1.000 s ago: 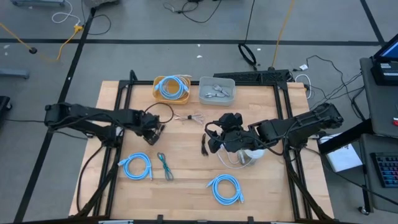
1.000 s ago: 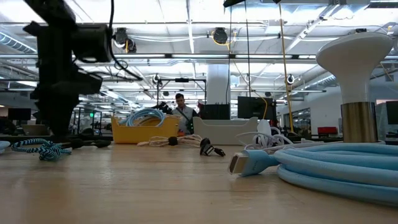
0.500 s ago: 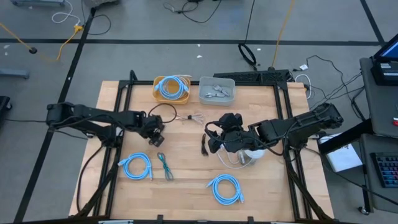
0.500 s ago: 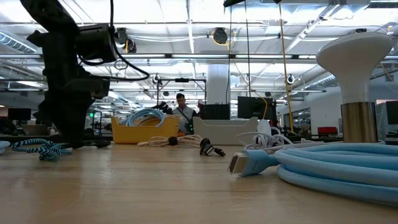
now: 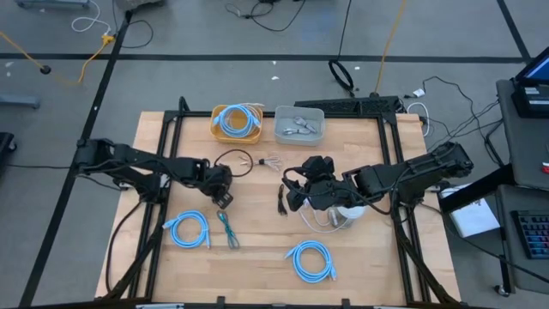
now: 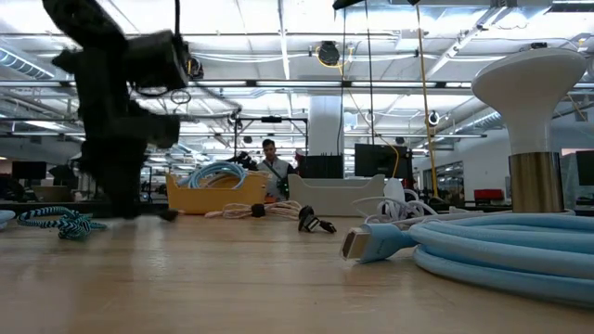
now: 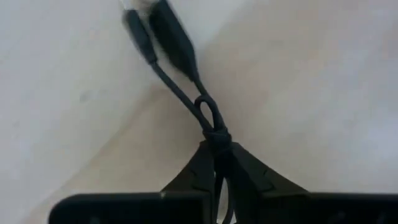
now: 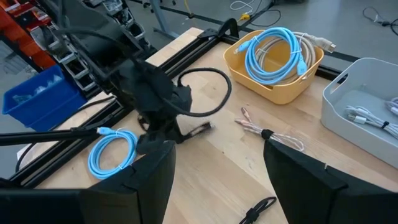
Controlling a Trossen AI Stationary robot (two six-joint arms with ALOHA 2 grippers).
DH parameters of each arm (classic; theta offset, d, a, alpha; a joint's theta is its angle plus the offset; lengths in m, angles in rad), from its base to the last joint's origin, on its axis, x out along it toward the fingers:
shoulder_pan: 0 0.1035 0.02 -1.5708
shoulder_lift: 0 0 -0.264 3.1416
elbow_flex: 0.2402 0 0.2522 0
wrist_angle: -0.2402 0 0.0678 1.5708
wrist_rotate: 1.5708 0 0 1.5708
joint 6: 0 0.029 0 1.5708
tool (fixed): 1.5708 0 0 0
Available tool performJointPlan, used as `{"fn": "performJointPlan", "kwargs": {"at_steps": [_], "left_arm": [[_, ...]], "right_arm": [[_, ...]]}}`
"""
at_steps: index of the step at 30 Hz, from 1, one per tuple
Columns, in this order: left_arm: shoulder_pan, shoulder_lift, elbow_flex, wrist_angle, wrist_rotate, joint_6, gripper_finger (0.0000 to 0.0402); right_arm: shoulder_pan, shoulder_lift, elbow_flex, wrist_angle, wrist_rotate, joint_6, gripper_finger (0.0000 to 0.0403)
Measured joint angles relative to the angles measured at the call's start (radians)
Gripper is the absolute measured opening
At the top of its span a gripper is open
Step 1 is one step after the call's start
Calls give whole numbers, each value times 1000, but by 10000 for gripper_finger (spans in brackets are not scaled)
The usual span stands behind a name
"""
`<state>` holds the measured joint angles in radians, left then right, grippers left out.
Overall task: Pick & Place USB Port
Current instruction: Put the left black charger cable into the gray bin
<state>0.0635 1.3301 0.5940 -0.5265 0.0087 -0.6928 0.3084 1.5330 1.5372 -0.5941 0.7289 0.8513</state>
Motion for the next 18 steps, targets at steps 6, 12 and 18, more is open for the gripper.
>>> {"fn": "performJointPlan", "kwargs": {"at_steps": [6, 12, 18], "left_arm": [[-35, -51, 249, -40, -94, 174, 21], [-68, -71, 546, -39, -308, 345, 21], [-85, -67, 673, 67, -372, 411, 21]], "right_arm": [[-6, 0, 0, 0, -24, 29, 238], [-28, -1, -26, 83, 7, 138, 238], [-59, -2, -185, 536, -21, 94, 238]]}}
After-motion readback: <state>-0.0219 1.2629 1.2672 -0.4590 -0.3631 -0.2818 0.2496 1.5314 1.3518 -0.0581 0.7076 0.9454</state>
